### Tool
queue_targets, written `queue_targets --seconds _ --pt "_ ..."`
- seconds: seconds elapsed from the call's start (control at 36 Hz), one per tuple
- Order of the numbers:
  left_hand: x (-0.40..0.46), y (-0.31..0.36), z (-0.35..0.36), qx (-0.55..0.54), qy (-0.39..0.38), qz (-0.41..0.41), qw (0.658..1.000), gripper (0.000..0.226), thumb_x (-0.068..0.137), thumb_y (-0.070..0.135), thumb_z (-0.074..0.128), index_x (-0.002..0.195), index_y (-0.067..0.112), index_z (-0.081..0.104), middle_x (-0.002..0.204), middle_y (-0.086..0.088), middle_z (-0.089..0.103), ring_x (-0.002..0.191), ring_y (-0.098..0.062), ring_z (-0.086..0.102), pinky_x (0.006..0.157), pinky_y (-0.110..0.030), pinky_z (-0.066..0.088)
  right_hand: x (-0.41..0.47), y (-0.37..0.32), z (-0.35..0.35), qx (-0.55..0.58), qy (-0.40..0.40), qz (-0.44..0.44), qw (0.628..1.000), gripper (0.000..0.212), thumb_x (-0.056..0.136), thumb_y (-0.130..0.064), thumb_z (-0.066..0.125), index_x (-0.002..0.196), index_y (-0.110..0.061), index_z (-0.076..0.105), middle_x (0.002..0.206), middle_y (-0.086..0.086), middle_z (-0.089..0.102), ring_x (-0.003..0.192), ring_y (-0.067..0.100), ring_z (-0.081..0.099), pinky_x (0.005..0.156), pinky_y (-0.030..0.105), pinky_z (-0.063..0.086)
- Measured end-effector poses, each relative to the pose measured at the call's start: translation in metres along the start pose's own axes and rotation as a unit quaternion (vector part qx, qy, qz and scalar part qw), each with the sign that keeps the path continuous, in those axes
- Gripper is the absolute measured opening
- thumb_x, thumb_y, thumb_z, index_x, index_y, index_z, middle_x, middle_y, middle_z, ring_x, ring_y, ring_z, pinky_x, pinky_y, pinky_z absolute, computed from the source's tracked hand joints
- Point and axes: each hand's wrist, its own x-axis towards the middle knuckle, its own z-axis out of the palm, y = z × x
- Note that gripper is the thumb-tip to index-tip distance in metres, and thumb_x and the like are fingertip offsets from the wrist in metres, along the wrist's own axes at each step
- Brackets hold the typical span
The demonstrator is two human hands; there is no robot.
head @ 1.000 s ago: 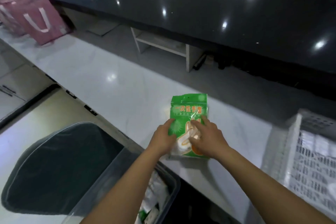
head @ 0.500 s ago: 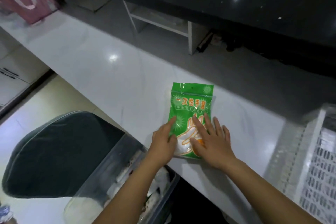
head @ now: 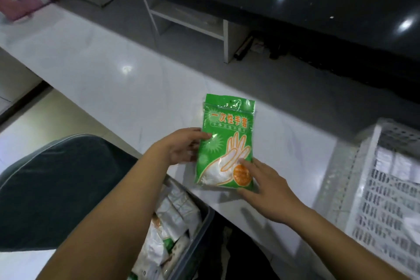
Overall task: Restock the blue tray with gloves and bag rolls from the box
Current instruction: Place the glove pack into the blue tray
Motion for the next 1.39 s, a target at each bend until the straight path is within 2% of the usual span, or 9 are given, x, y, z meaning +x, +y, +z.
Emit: queue_targets --seconds 0.14,0.22,0.36,0.56,0.72,0.86,0.94,1.08,1.39 --pt "-0.008 -0.004 0.01 0.008 -0.033 0.04 0.999 0.023 0.089 0.017 0.065 0.112 0.019 0.065 0.1 -0.005 0.069 0.074 -0.018 0.068 0.058 -0.032 0.056 -0.009 -0.007 0.001 0.086 0.043 0.029 0.995 0.061 0.089 -0.042 0.063 0.146 -0.033 0.042 0.148 -0.011 0.045 0.134 0.018 0.044 0.108 0.041 0.038" --pt "-0.021 -0.013 0.019 -0.002 -0.041 0.07 0.997 0.031 0.091 0.012 0.063 0.121 0.017 0.061 0.106 -0.008 0.071 0.085 -0.025 0.069 0.062 -0.036 0.057 -0.024 -0.013 0.003 0.12 0.07 0.043 0.989 0.057 0.09 -0.039 0.065 0.143 -0.032 0.046 0.144 -0.007 0.048 0.13 0.016 0.046 0.102 0.027 0.035" --pt "-0.06 -0.048 0.028 -0.068 0.0 0.141 0.988 0.026 0.091 0.008 0.062 0.116 0.016 0.06 0.091 -0.006 0.076 0.072 -0.023 0.071 0.058 -0.033 0.055 -0.071 -0.032 0.014 0.265 0.173 0.076 0.945 0.053 0.086 -0.042 0.072 0.135 -0.04 0.051 0.134 -0.017 0.05 0.122 0.004 0.046 0.093 0.021 0.037" --pt "-0.133 -0.121 0.044 -0.232 -0.009 0.23 0.945 0.034 0.087 0.007 0.065 0.118 0.018 0.058 0.101 -0.008 0.073 0.069 -0.019 0.069 0.046 -0.027 0.05 -0.152 -0.069 0.047 0.586 0.241 0.178 0.753 0.068 0.068 -0.038 0.075 0.133 -0.035 0.054 0.135 0.003 0.057 0.119 0.024 0.057 0.102 0.054 0.044" --pt "-0.177 -0.169 0.071 -0.289 -0.067 0.207 0.932 0.049 0.082 0.01 0.066 0.13 0.013 0.055 0.121 -0.015 0.065 0.095 -0.03 0.062 0.056 -0.031 0.051 -0.209 -0.079 0.071 0.763 0.17 0.181 0.597 0.024 0.072 -0.037 0.07 0.091 -0.026 0.079 0.105 0.008 0.072 0.098 0.03 0.064 0.106 0.058 0.035" --pt "-0.2 -0.189 0.103 -0.298 -0.115 0.181 0.93 0.051 0.073 0.014 0.069 0.123 0.02 0.059 0.118 -0.01 0.068 0.095 -0.026 0.064 0.07 -0.035 0.046 -0.256 -0.072 0.076 0.77 0.239 0.192 0.56 0.036 0.074 -0.027 0.069 0.107 -0.013 0.07 0.11 0.008 0.071 0.092 0.026 0.067 0.081 0.047 0.055" --pt "-0.207 -0.196 0.125 -0.294 -0.155 0.168 0.928 0.044 0.072 0.014 0.069 0.114 0.026 0.062 0.108 -0.004 0.073 0.084 -0.018 0.069 0.069 -0.033 0.053 -0.282 -0.064 0.078 0.746 0.279 0.164 0.583 0.044 0.076 -0.023 0.07 0.119 -0.017 0.062 0.12 0.01 0.07 0.088 0.025 0.071 0.064 0.04 0.059" --pt "-0.218 -0.206 0.163 -0.265 -0.201 0.161 0.929 0.036 0.072 0.017 0.07 0.106 0.029 0.065 0.101 0.0 0.076 0.075 -0.012 0.073 0.054 -0.026 0.056 -0.321 -0.052 0.083 0.732 0.32 0.087 0.596 0.046 0.077 -0.023 0.069 0.123 -0.019 0.064 0.117 0.011 0.072 0.089 0.025 0.073 0.067 0.042 0.06" --pt "-0.227 -0.223 0.298 -0.192 -0.31 0.178 0.914 0.047 0.079 0.013 0.066 0.123 0.03 0.06 0.118 -0.003 0.072 0.09 -0.017 0.073 0.06 -0.031 0.058 -0.411 0.024 0.058 0.691 0.457 0.041 0.559 0.055 0.071 -0.014 0.075 0.124 -0.021 0.063 0.117 0.012 0.072 0.09 0.032 0.07 0.062 0.041 0.057"
